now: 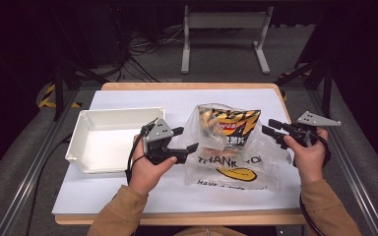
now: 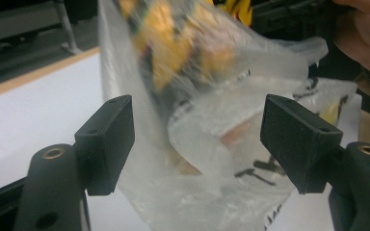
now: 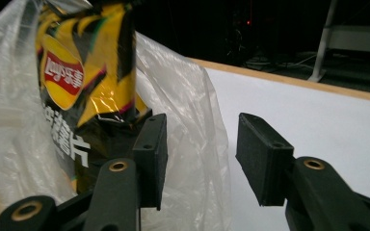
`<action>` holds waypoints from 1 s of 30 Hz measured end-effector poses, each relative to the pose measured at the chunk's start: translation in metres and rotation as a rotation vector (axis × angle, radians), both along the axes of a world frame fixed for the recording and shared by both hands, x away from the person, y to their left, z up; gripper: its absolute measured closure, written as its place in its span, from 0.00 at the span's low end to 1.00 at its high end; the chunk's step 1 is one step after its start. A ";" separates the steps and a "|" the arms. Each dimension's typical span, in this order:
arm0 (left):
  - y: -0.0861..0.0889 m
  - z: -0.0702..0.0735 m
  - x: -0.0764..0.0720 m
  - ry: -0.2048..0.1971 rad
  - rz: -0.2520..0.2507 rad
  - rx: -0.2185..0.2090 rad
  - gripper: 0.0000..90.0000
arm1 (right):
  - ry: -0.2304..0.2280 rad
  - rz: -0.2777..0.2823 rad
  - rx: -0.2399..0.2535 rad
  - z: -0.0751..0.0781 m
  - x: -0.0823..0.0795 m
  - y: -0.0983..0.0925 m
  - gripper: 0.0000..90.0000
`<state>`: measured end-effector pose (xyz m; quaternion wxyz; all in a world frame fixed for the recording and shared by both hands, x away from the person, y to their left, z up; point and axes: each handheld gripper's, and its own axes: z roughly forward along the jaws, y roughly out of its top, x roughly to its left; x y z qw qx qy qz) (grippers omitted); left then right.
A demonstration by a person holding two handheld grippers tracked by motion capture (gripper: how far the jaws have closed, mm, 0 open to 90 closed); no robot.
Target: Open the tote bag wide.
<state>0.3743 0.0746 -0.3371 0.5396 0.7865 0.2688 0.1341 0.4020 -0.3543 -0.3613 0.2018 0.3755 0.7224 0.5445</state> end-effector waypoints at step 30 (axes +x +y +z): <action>-0.015 0.004 0.059 0.061 0.039 0.008 0.98 | -0.110 -0.016 0.010 0.027 -0.024 -0.007 0.61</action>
